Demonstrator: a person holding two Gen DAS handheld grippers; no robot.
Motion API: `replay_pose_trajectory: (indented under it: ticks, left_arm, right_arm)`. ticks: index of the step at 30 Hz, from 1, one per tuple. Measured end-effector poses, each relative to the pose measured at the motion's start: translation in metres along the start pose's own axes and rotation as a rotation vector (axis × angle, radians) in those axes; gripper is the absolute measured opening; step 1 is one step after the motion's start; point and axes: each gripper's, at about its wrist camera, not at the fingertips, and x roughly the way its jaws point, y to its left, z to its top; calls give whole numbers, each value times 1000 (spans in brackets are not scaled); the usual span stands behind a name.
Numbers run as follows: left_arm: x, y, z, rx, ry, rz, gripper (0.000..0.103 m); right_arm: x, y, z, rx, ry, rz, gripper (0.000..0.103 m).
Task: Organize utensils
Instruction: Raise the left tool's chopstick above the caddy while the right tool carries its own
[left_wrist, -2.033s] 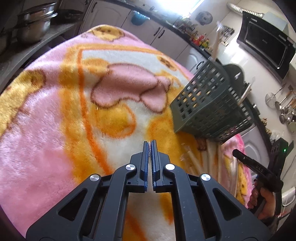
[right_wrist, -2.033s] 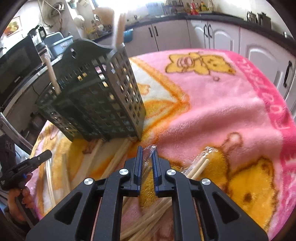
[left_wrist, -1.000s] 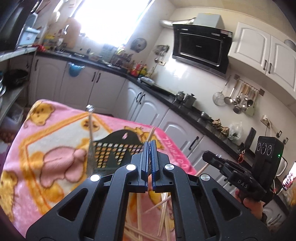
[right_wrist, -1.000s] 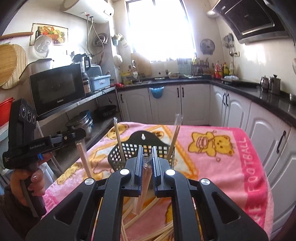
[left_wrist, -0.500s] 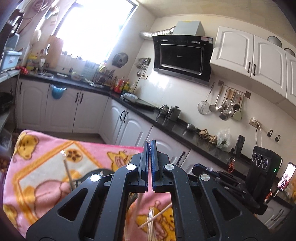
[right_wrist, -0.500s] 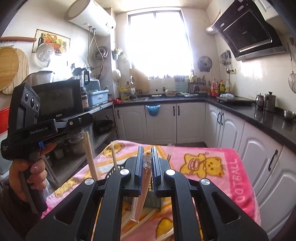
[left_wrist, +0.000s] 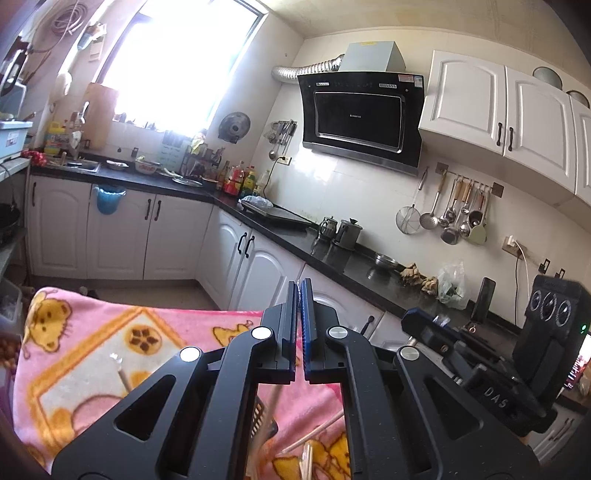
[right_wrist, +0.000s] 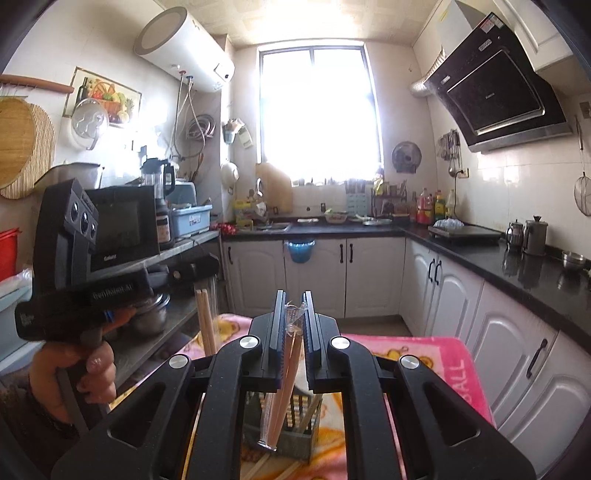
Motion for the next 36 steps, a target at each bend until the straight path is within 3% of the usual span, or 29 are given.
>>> replay_pose_trajectory:
  ticks: [14,36]
  left_arm:
    - [25,14,11,6,-34,39,1]
    - [61,51,-33,-45,36,79,1]
  right_arm:
    - [28,-12,24,2,-52,-63,9]
    - [91,-15,-39,46,66,-65,9]
